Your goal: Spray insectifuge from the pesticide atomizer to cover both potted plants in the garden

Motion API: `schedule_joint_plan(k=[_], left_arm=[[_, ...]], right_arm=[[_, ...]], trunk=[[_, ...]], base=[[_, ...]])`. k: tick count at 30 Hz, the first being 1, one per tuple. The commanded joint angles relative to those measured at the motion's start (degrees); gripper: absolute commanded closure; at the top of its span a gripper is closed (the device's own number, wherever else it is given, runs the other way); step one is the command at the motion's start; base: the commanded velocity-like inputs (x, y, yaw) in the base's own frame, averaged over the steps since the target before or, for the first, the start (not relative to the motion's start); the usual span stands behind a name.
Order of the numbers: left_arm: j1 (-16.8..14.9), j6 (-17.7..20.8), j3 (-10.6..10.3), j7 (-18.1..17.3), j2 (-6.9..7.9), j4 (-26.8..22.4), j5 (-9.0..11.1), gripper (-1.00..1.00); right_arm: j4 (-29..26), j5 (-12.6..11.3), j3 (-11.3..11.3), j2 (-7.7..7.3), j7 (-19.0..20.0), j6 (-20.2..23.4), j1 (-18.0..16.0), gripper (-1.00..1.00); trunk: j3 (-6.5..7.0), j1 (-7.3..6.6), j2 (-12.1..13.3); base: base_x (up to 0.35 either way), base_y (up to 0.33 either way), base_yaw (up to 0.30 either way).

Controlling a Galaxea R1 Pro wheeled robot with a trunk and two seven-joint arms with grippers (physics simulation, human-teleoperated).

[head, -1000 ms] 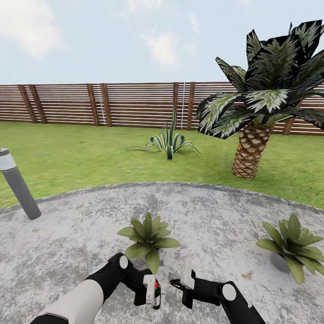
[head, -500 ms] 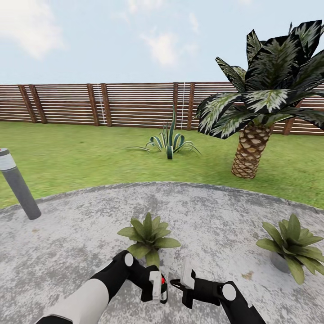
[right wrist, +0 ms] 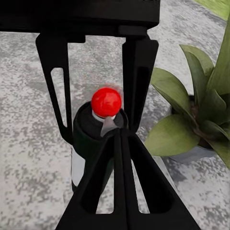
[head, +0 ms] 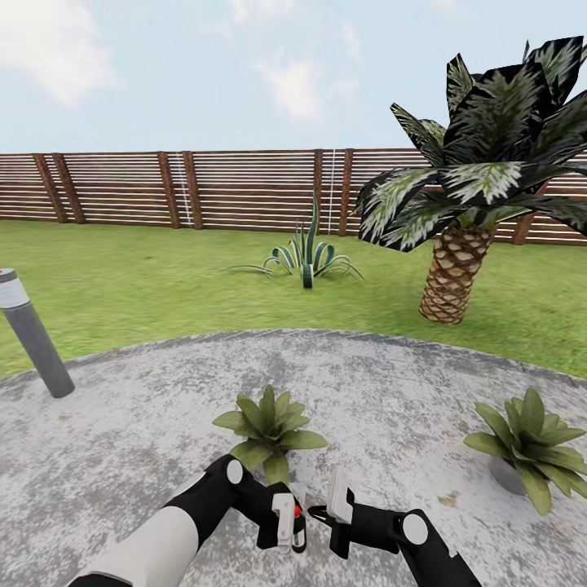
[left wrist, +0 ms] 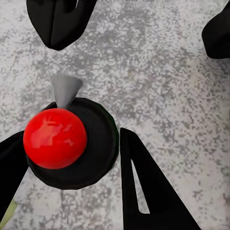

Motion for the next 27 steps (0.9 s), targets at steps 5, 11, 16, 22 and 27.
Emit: schedule_joint_plan(k=[5, 11, 16, 22, 27], left_arm=[[0.09, -0.32, -0.01, -0.09, -0.01, -0.03, -0.32, 1.0], [0.14, -0.32, -0.01, -0.01, -0.01, 0.19, -0.24, 1.0], [0.14, -0.3, -0.01, 0.0, -0.01, 0.27, -0.23, 1.0], [0.06, -0.21, -0.01, 0.07, -0.01, 0.28, -0.15, 1.0], [0.06, -0.24, -0.01, 0.17, -0.01, 0.28, 2.28, 1.0]], right_arm=[[-0.06, 0.45, -0.06, 0.02, 0.04, -0.29, -0.02, 1.0], [-0.06, 0.45, -0.06, 0.02, 0.04, -0.29, -0.03, 1.0], [-0.06, 0.42, -0.06, 0.02, 0.04, -0.29, -0.03, 1.0], [-0.06, 0.42, -0.06, 0.02, 0.04, -0.29, -0.03, 1.0], [-0.09, 0.39, -0.06, 0.05, 0.04, -0.29, -0.03, 1.0]], trunk=[[-0.06, -0.01, -0.02], [-0.06, -0.01, -0.02], [-0.06, -0.01, -0.02], [-0.06, -0.01, -0.02], [-0.06, -0.01, -0.02]], base=[[0.0, 0.0, 0.0], [0.0, 0.0, 0.0], [0.0, 0.0, 0.0], [0.0, 0.0, 0.0], [0.0, 0.0, 0.0]])
